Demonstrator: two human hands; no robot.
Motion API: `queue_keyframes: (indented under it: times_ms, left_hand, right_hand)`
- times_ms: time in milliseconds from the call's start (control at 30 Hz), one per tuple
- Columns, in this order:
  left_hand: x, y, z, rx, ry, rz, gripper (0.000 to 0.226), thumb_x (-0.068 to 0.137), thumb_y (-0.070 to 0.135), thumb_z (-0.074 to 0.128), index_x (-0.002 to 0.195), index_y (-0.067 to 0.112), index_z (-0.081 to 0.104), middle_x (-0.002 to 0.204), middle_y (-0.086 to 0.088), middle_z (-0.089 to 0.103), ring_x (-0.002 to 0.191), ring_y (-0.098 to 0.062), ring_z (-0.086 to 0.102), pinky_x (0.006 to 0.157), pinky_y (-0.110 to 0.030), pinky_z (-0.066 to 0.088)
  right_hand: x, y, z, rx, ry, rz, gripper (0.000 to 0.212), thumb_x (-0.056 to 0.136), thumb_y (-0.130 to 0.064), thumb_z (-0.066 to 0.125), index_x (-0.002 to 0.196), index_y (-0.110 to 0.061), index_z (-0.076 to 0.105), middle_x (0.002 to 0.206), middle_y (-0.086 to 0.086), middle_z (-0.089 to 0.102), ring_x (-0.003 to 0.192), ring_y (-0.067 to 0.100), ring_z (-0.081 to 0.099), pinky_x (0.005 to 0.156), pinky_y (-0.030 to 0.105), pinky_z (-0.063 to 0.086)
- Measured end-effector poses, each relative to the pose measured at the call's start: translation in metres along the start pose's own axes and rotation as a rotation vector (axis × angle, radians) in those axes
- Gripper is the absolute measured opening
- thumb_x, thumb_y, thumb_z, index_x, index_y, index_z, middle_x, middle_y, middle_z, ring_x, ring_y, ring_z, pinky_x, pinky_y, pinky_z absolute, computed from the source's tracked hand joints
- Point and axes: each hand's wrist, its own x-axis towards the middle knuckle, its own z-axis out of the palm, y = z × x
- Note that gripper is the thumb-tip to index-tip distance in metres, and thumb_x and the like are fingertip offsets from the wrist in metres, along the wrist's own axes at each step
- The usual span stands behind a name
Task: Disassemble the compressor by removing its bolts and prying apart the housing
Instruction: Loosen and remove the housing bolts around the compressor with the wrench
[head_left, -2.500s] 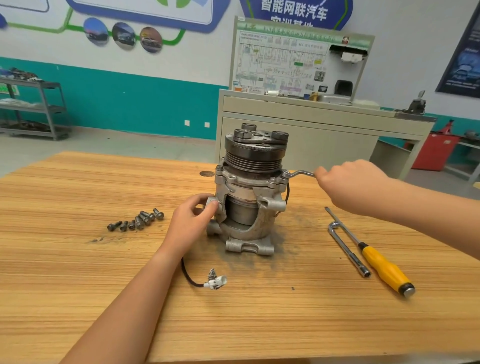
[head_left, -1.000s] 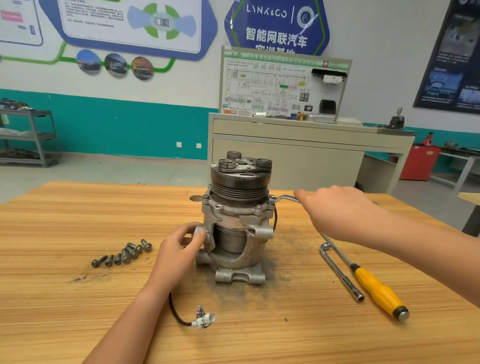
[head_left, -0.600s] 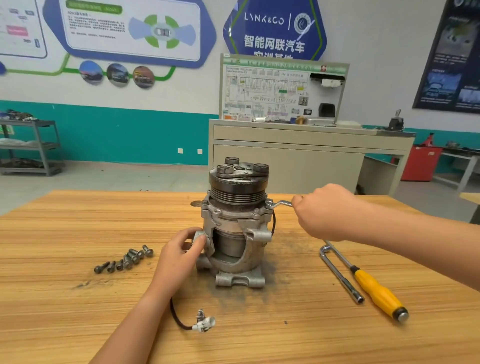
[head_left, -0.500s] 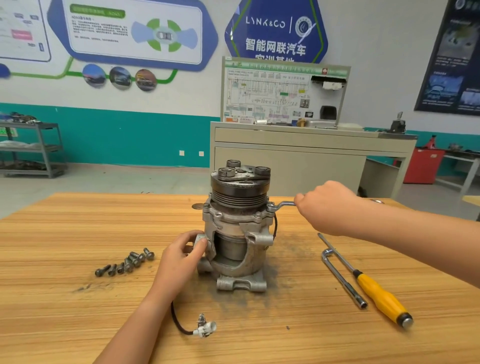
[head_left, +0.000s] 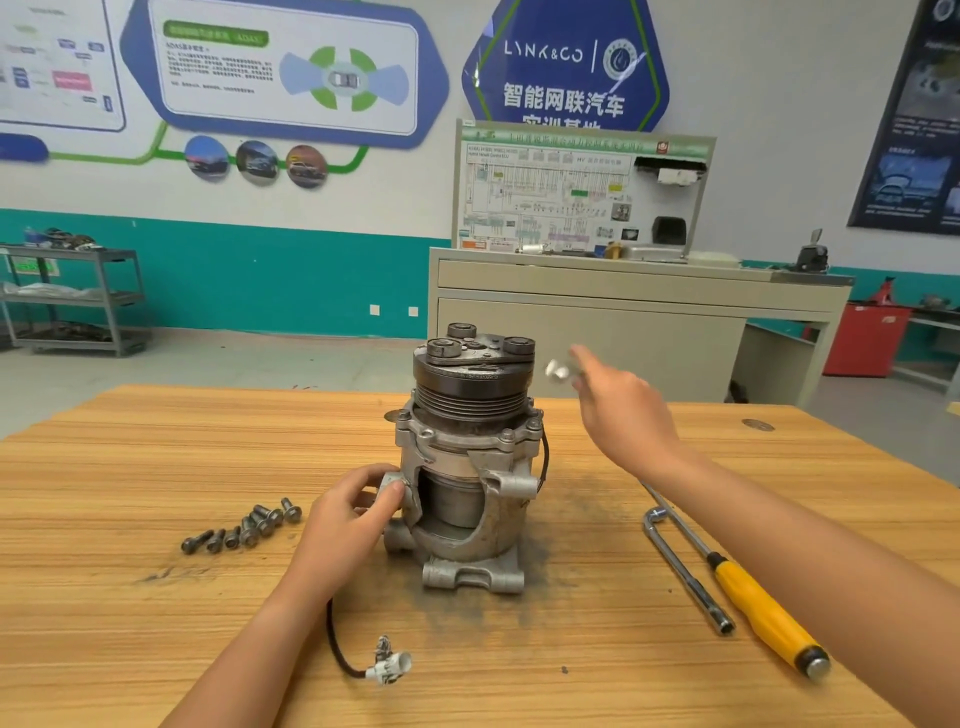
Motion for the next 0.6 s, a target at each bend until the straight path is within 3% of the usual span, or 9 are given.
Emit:
queue_keyframes:
  times_ms: [67, 167, 233, 300, 367, 467, 600]
  left_hand:
    - [0.002, 0.004, 0.001, -0.028, 0.014, 0.001, 0.013, 0.092, 0.019, 0.056, 0.088, 0.025, 0.067, 0.08, 0.002, 0.07, 0.07, 0.0, 0.064, 0.058, -0.011, 0.046]
    - [0.006, 0.006, 0.001, -0.001, 0.023, -0.003, 0.016, 0.092, 0.017, 0.055, 0.08, 0.017, 0.067, 0.072, -0.003, 0.068, 0.055, 0.0, 0.059, 0.052, -0.01, 0.044]
    - [0.009, 0.005, 0.002, 0.054, 0.044, 0.025, 0.018, 0.09, 0.016, 0.057, 0.075, 0.015, 0.065, 0.066, -0.002, 0.067, 0.054, -0.001, 0.057, 0.052, -0.011, 0.043]
    - [0.009, 0.002, 0.002, 0.088, 0.068, 0.05, 0.02, 0.089, 0.017, 0.057, 0.07, 0.015, 0.063, 0.059, 0.002, 0.065, 0.051, -0.001, 0.055, 0.052, -0.01, 0.041]
    - [0.007, 0.001, 0.0, 0.087, 0.078, 0.086, 0.023, 0.09, 0.017, 0.056, 0.068, 0.017, 0.063, 0.056, 0.007, 0.063, 0.047, 0.0, 0.055, 0.049, -0.008, 0.039]
    - [0.003, 0.002, -0.003, 0.08, 0.073, 0.12, 0.023, 0.09, 0.016, 0.056, 0.07, 0.02, 0.066, 0.061, 0.01, 0.065, 0.047, -0.002, 0.058, 0.046, -0.007, 0.04]
    - [0.0, 0.003, -0.003, 0.106, 0.056, 0.149, 0.02, 0.09, 0.016, 0.057, 0.074, 0.026, 0.066, 0.064, 0.018, 0.066, 0.05, -0.002, 0.059, 0.046, -0.007, 0.04]
  right_hand:
    - [-0.012, -0.004, -0.01, 0.392, 0.079, 0.209, 0.034, 0.099, -0.018, 0.037, 0.132, -0.015, 0.041, 0.082, 0.008, 0.064, 0.073, 0.025, 0.061, 0.068, 0.043, 0.051]
    - [-0.034, -0.01, -0.026, 0.547, -0.064, 0.255, 0.022, 0.098, -0.022, 0.038, 0.115, -0.017, 0.05, 0.069, 0.002, 0.056, 0.063, 0.02, 0.056, 0.06, 0.041, 0.051]
    - [-0.049, -0.012, -0.031, 0.41, -0.196, 0.166, 0.027, 0.098, -0.023, 0.039, 0.123, -0.022, 0.05, 0.074, 0.0, 0.059, 0.063, 0.016, 0.055, 0.057, 0.034, 0.048]
    - [-0.057, -0.016, -0.032, 0.221, -0.295, 0.097, 0.034, 0.098, -0.022, 0.037, 0.131, -0.025, 0.044, 0.083, 0.002, 0.062, 0.073, 0.02, 0.058, 0.063, 0.035, 0.049]
    - [-0.057, -0.018, -0.031, 0.016, -0.283, 0.051, 0.038, 0.097, -0.018, 0.035, 0.135, -0.027, 0.036, 0.075, 0.001, 0.057, 0.069, 0.023, 0.054, 0.055, 0.032, 0.042]
    - [-0.051, -0.025, -0.033, -0.301, -0.226, -0.075, 0.051, 0.091, -0.007, 0.039, 0.137, -0.023, 0.025, 0.06, -0.005, 0.032, 0.06, 0.022, 0.041, 0.042, 0.028, 0.02]
    - [-0.045, -0.025, -0.043, -0.412, -0.256, -0.106, 0.058, 0.087, -0.002, 0.041, 0.14, -0.019, 0.024, 0.058, -0.004, 0.029, 0.057, 0.019, 0.04, 0.041, 0.026, 0.023]
